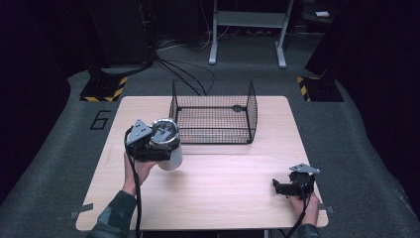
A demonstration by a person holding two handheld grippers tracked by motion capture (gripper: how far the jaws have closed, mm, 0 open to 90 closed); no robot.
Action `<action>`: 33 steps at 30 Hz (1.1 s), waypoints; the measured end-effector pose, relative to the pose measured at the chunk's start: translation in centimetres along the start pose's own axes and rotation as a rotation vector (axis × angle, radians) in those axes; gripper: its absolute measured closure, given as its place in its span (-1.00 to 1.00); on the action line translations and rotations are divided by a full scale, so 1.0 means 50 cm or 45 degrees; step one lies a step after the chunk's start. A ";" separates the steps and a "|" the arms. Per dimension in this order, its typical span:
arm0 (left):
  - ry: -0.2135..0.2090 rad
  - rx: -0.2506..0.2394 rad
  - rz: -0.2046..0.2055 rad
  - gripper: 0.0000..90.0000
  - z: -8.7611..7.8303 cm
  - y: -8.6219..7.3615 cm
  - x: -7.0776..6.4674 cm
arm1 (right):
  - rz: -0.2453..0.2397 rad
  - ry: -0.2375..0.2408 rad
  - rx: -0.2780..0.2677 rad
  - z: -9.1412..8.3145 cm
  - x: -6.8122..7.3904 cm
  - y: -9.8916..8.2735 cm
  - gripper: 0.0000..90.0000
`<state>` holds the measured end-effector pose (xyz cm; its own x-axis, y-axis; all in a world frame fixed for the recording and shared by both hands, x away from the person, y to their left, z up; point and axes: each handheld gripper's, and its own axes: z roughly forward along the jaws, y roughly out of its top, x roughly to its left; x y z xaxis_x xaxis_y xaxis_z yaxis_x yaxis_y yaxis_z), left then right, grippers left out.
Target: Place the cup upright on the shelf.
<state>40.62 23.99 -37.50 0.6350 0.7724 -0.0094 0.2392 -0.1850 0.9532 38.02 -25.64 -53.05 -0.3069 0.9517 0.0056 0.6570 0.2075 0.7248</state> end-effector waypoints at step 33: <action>-0.099 -0.049 0.025 -0.93 0.064 0.124 -0.003 | 0.000 0.001 -0.001 0.000 0.000 0.000 -1.00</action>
<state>44.37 20.76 -32.55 0.6948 0.7191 -0.0128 0.1988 -0.1750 0.9643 38.02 -25.64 -53.04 -0.3072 0.9516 0.0060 0.6565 0.2074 0.7253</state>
